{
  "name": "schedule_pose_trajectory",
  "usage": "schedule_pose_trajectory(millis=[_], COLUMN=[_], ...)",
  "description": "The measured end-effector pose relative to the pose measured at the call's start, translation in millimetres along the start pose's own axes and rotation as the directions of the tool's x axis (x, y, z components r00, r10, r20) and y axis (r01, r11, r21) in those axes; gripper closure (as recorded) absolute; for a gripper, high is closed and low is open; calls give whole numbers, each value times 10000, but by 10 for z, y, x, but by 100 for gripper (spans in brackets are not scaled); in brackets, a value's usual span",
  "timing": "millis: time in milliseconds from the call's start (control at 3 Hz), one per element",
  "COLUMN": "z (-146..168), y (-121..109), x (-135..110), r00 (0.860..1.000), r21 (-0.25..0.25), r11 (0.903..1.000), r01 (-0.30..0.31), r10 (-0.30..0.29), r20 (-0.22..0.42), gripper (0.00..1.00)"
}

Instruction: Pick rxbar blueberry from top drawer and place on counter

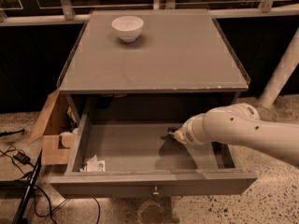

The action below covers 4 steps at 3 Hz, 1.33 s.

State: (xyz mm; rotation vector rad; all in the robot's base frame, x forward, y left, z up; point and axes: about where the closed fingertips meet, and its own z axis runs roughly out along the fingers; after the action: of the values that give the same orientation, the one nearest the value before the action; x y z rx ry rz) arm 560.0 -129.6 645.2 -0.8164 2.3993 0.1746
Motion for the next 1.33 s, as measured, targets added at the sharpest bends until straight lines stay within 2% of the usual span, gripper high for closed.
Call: schedule_pose_trajectory(millis=[667, 1000, 1333], z=[-540, -869, -1277], y=[-58, -106, -76], x=[-195, -377, -645], r00=[9980, 9936, 9835], r21=[-225, -46, 249], r11=[9979, 9942, 9853], r01=[606, 1070, 1687], r10=[-602, -1068, -1700], r20=[174, 365, 615], gripper=[100, 100, 100])
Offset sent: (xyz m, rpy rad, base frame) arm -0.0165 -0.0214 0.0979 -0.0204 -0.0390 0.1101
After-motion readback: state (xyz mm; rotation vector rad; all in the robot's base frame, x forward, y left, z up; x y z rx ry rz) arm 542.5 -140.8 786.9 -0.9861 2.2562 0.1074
